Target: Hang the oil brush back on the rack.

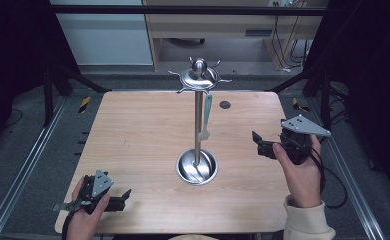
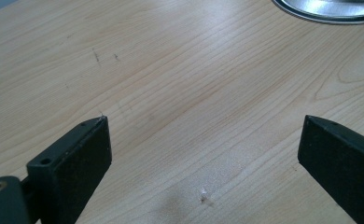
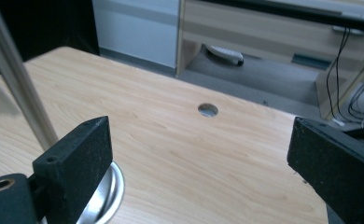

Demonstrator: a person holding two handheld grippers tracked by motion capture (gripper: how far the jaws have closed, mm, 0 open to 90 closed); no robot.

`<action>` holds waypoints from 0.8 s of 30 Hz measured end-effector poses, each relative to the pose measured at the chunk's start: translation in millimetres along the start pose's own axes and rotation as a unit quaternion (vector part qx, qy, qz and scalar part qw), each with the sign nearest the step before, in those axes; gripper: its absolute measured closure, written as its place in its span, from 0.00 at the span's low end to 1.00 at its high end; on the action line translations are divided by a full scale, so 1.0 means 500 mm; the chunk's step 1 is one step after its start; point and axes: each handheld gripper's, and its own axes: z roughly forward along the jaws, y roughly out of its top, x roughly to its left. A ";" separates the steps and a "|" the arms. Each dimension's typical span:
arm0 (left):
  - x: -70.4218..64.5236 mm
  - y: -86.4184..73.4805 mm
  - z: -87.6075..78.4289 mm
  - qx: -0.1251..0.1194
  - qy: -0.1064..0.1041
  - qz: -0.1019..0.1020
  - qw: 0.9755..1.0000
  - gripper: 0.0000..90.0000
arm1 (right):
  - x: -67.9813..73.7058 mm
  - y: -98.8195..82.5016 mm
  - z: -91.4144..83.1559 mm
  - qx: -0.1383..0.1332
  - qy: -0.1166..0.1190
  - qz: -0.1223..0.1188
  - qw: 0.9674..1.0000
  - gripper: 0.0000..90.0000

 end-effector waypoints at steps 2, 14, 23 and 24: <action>0.000 0.000 0.001 0.002 0.002 0.000 1.000 0.03 | -0.005 -0.010 0.011 0.013 -0.007 -0.001 1.000 0.08; 0.001 -0.002 0.001 0.006 0.006 0.000 1.000 0.03 | -0.026 -0.077 0.077 0.065 -0.014 0.009 0.998 0.08; 0.001 -0.001 0.002 0.007 0.007 0.001 1.000 0.03 | -0.033 -0.116 0.111 0.084 -0.009 0.022 0.996 0.09; 0.001 -0.001 0.002 0.007 0.006 0.000 1.000 0.03 | -0.034 -0.120 0.114 0.086 -0.006 0.020 0.996 0.09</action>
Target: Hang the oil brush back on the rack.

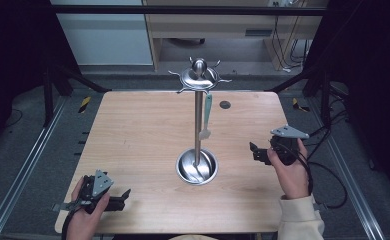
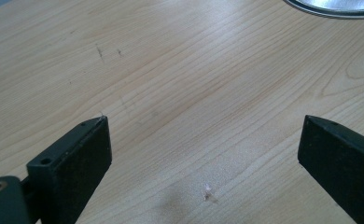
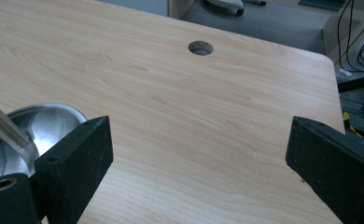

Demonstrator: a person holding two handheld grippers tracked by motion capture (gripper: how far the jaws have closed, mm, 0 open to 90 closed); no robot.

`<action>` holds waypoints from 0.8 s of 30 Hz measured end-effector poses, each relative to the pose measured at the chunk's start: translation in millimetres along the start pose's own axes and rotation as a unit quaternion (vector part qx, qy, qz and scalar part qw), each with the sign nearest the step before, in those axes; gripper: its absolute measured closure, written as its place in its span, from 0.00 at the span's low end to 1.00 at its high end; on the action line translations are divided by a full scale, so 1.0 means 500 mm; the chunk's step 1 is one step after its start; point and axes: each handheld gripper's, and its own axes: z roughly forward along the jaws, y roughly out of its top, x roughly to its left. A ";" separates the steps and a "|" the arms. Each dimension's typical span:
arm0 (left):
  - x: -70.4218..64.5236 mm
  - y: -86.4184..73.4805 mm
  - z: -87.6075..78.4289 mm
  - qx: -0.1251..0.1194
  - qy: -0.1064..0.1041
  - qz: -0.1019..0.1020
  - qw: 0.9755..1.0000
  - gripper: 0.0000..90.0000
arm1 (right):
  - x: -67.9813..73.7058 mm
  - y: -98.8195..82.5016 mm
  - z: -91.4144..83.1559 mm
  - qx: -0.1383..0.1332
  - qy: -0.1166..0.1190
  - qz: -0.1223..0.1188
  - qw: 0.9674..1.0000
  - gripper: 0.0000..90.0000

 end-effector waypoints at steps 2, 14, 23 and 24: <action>0.000 0.000 0.000 0.000 0.000 0.000 1.000 0.03 | 0.000 -0.007 0.008 0.006 0.001 0.002 1.000 0.09; 0.000 0.000 0.000 0.000 -0.001 0.000 1.000 0.03 | -0.001 -0.038 0.045 0.030 0.001 0.003 1.000 0.09; 0.000 0.000 0.001 0.001 -0.001 0.002 1.000 0.03 | 0.005 -0.064 0.077 0.048 0.000 -0.007 0.999 0.10; 0.000 0.000 0.001 0.001 -0.001 0.002 1.000 0.03 | 0.004 -0.067 0.079 0.051 0.001 -0.010 0.999 0.10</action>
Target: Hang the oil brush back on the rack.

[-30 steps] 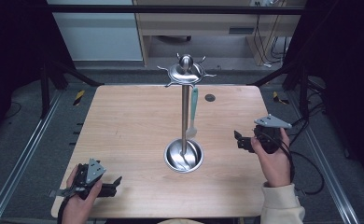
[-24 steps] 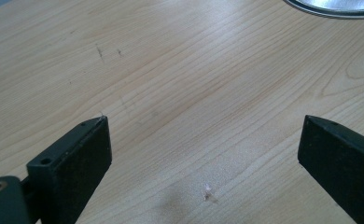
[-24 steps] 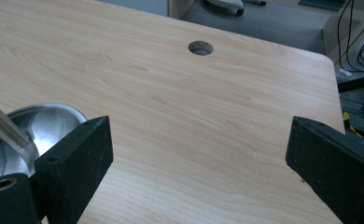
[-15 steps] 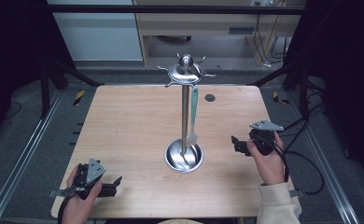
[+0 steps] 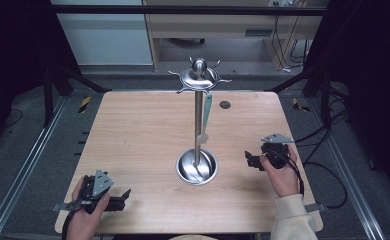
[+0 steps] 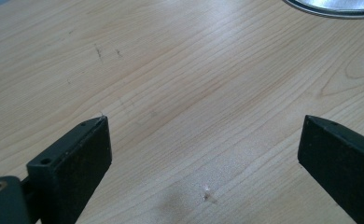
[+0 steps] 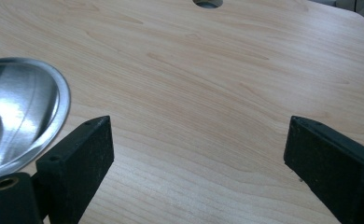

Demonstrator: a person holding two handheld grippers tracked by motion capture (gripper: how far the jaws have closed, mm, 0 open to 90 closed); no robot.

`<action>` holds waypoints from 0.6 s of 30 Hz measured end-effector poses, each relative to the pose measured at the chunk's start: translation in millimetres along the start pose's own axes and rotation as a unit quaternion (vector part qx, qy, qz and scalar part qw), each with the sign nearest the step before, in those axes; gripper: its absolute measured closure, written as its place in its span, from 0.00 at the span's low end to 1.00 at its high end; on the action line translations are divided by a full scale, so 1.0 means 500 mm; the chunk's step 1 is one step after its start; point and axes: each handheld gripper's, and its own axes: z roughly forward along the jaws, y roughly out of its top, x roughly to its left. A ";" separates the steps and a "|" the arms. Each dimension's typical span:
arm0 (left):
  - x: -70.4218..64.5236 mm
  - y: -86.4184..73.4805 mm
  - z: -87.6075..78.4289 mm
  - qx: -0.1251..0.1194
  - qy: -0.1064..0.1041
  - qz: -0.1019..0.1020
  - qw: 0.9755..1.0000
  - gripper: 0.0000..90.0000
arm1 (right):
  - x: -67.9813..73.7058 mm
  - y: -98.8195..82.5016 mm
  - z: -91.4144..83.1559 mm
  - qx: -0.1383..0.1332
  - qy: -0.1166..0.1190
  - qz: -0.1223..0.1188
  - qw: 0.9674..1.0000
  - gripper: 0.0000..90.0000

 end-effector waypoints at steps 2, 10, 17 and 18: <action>0.000 0.000 0.000 0.000 -0.001 0.000 1.000 0.03 | 0.000 -0.006 0.007 0.002 0.001 -0.001 1.000 0.10; -0.001 0.000 0.001 0.001 -0.001 0.002 1.000 0.03 | -0.008 -0.026 0.029 0.010 0.005 0.006 1.000 0.10; -0.002 0.000 0.002 0.003 -0.002 0.003 1.000 0.03 | -0.012 -0.044 0.048 0.022 0.014 0.012 1.000 0.10; -0.002 0.000 0.002 0.003 -0.002 0.002 1.000 0.03 | -0.012 -0.047 0.051 0.021 0.016 0.011 1.000 0.10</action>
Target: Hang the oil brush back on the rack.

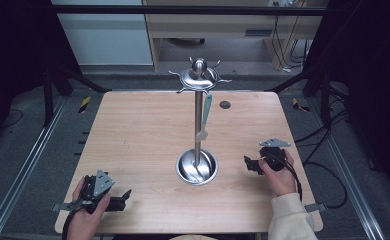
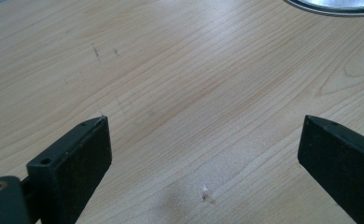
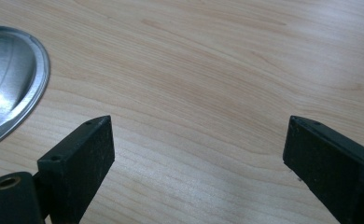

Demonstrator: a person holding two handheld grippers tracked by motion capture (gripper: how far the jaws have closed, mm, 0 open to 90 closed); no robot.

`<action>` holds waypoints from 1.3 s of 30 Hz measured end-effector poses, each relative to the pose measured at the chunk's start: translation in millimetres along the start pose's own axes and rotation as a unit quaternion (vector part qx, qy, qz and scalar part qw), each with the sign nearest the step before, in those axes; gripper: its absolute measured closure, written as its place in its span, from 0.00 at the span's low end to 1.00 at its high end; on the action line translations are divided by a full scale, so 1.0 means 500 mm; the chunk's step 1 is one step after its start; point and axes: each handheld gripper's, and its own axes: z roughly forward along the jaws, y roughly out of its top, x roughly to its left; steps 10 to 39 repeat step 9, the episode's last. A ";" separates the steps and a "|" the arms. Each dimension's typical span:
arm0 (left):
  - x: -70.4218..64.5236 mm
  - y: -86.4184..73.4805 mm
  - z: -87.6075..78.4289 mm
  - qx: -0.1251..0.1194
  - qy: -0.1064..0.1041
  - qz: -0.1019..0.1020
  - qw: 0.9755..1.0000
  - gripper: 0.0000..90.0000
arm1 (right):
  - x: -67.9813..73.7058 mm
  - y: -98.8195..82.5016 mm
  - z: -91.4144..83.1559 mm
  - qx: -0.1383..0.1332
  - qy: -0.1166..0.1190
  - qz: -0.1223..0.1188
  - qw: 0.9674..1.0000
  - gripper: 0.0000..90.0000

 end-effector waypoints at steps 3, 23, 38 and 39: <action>0.000 0.000 0.000 0.000 0.000 0.000 1.000 0.03 | 0.002 -0.004 0.007 0.008 0.005 -0.003 1.000 0.10; -0.001 0.000 0.001 0.001 0.000 0.002 1.000 0.03 | 0.006 -0.008 0.014 0.015 0.009 -0.012 1.000 0.10; -0.001 0.000 0.001 0.001 0.000 0.002 1.000 0.03 | 0.006 -0.008 0.014 0.015 0.009 -0.012 1.000 0.10; -0.001 0.000 0.001 0.001 0.000 0.002 1.000 0.03 | 0.006 -0.008 0.014 0.015 0.009 -0.012 1.000 0.10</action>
